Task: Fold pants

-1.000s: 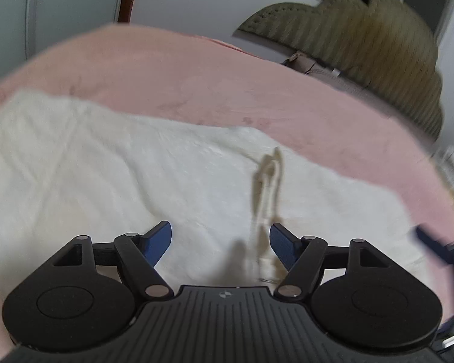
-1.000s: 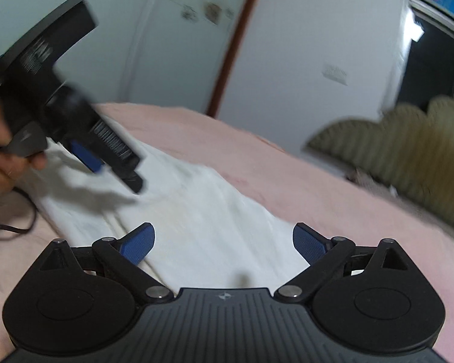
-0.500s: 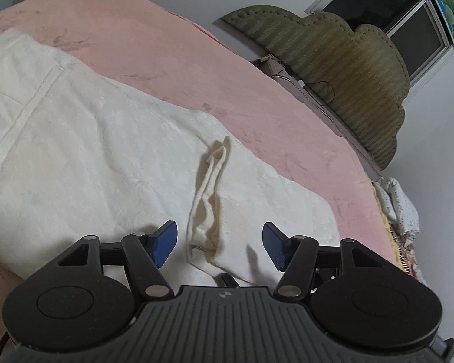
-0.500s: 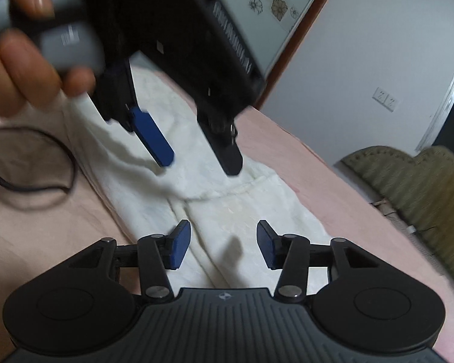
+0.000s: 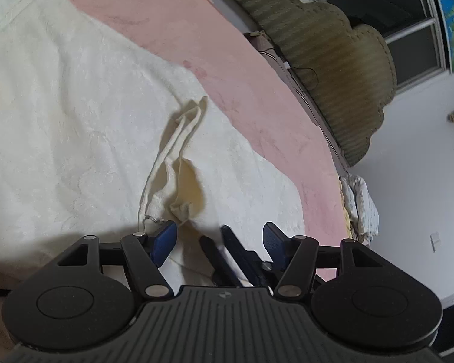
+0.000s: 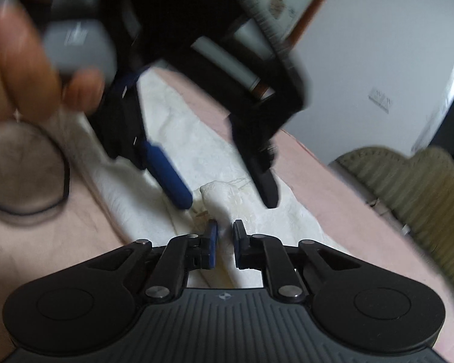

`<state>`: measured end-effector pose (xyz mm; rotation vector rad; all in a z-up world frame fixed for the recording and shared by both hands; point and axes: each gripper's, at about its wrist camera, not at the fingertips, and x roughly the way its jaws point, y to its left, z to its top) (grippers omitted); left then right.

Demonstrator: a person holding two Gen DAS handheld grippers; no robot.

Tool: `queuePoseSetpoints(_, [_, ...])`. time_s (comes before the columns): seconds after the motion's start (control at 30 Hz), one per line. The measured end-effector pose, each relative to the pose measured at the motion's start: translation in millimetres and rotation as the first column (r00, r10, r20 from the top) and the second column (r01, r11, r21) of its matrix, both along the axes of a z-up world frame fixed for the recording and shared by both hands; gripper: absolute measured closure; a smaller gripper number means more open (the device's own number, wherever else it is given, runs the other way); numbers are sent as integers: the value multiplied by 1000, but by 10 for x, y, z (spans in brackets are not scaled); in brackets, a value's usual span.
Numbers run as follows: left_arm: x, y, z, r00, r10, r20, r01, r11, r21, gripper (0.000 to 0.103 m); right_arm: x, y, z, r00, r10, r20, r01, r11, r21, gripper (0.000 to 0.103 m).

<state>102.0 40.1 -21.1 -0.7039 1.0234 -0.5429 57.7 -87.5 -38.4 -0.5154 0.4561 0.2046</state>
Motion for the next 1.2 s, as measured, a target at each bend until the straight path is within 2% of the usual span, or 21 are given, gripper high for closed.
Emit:
queuePoseSetpoints(0.13, [161,-3,-161,997,31,-73,-37,995,-90,43,9,-157,98,1000,-4,-29,7,995,98,92])
queuePoseSetpoints(0.2, [206,-22,-226,993,28,-117,-41,993,-113,76,-21,-241,161,996,59,-73,-46,984,172,92])
queuePoseSetpoints(0.3, [178,-43,-233,994,32,-100,-41,995,-91,98,-84,-435,301,996,66,-66,-44,955,293,92])
queuePoseSetpoints(0.37, [122,-28,-204,997,42,-67,-47,996,-75,98,-39,-602,359,998,9,-67,16,931,365,92])
queuePoseSetpoints(0.4, [95,-21,-180,998,48,-50,-51,996,-67,98,-1,-649,359,997,-30,-74,55,928,370,92])
queuePoseSetpoints(0.5, [-19,20,-81,999,53,10,-53,998,-33,98,97,-619,278,989,-106,-106,132,952,276,91])
queuePoseSetpoints(0.63, [-148,66,-51,998,50,43,-52,998,36,98,32,-459,246,993,-54,-109,81,962,262,92])
queuePoseSetpoints(0.7, [-113,54,-152,999,43,14,-44,997,62,98,29,-381,210,991,-42,-127,71,970,233,92])
queuePoseSetpoints(0.8, [-72,79,-251,999,42,-5,-42,998,44,93,70,-397,80,985,-58,-161,91,973,211,92])
queuePoseSetpoints(0.87, [-68,97,-223,999,35,-6,-35,998,42,83,57,-420,103,985,-63,-162,99,970,223,91])
queuePoseSetpoints(0.93, [-85,131,-175,999,32,-4,-32,999,35,84,53,-398,150,985,-74,-156,110,966,234,91])
queuePoseSetpoints(1.03, [-130,216,-37,997,63,45,-67,994,85,79,77,-414,96,984,-83,-160,118,969,219,91])
queuePoseSetpoints(1.1, [-150,259,80,990,92,105,-106,986,132,72,79,-408,57,984,-90,-154,124,965,230,91])
queuePoseSetpoints(1.2, [-126,238,231,980,102,173,-135,973,187,72,68,-403,64,984,-109,-142,141,961,237,91])
